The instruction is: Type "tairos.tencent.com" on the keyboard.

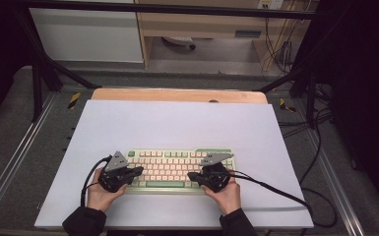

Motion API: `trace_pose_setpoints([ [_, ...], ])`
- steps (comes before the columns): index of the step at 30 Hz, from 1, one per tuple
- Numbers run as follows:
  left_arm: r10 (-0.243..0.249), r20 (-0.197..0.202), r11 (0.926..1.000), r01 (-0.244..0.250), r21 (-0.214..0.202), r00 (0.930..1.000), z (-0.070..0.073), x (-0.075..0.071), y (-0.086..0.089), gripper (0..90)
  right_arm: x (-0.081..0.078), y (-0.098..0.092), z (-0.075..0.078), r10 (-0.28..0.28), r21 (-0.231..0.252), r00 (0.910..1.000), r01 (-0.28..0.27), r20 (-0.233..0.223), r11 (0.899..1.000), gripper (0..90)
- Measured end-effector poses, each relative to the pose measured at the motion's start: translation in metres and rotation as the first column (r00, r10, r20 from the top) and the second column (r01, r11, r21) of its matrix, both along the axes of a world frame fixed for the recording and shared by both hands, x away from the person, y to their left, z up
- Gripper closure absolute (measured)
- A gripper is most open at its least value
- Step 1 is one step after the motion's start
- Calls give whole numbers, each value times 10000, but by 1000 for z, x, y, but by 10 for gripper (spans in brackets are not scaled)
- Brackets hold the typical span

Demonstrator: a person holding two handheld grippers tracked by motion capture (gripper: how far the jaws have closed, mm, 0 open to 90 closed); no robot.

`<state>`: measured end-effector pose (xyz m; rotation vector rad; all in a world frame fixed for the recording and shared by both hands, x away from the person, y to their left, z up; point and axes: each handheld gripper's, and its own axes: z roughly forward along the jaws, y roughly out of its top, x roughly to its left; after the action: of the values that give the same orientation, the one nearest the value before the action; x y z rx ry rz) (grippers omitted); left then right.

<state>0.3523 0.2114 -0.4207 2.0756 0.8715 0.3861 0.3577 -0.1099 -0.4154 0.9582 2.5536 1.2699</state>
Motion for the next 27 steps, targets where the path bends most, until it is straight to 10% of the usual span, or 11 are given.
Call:
trace_pose_setpoints([
  [27, 38, -30, 10000, -38, -69, 10000, 0, 0, 3, 899, 14, 49, -11, 423, 200, 9988, -419, -231, 9989, 900],
])
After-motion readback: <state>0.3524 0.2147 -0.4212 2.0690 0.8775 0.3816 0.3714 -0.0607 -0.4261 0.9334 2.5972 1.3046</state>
